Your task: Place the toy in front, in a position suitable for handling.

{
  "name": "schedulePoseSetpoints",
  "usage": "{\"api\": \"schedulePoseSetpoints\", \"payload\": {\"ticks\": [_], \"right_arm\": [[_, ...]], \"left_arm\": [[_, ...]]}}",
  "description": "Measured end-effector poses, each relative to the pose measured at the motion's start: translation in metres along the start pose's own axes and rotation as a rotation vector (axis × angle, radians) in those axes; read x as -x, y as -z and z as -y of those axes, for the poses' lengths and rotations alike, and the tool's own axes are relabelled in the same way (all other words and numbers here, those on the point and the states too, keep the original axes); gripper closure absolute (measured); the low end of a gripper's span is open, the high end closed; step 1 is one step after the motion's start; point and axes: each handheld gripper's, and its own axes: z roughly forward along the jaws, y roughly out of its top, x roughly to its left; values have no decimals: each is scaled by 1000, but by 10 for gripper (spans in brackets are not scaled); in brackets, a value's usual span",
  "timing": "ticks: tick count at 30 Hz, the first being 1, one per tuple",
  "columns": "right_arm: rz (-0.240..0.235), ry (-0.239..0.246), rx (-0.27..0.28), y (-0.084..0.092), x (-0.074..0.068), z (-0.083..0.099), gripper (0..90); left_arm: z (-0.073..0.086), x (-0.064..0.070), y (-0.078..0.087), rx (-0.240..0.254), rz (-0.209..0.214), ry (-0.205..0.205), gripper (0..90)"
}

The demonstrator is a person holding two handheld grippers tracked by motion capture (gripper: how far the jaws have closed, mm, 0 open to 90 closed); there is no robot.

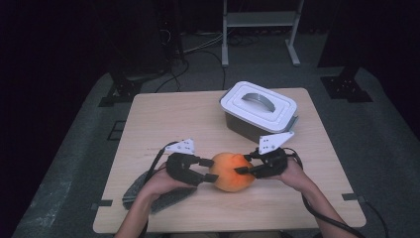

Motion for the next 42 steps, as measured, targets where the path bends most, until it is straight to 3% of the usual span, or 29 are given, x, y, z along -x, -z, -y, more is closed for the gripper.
{"api": "schedulePoseSetpoints", "payload": {"ticks": [5,8,12,19,24,26,30,34,37,42], "right_arm": [[-60,53,-33,-17,16,-4,572],[-97,63,-53,-15,19,5,560],[-114,68,-71,-1,19,20,536],[-96,67,-82,16,7,43,493],[-78,38,-81,23,5,52,433],[-66,-8,-84,26,4,54,372],[-86,-92,-104,30,2,57,285],[-119,-123,-72,43,-5,53,283],[-118,-154,-35,47,-6,45,296],[-114,-183,-50,28,-6,30,302]], "left_arm": [[2,-6,10,6,-25,15,379],[3,-8,7,-1,-22,18,378],[0,-10,-7,-17,-8,19,378],[-11,-10,-40,-49,24,-9,367],[-15,-10,-51,-42,44,-7,359],[-14,-7,-51,-58,53,-12,358],[-9,2,-49,-79,76,-18,359],[0,12,-43,-92,89,-27,358],[7,17,-39,-103,101,-31,358],[16,25,-35,-112,117,-32,358]]}}
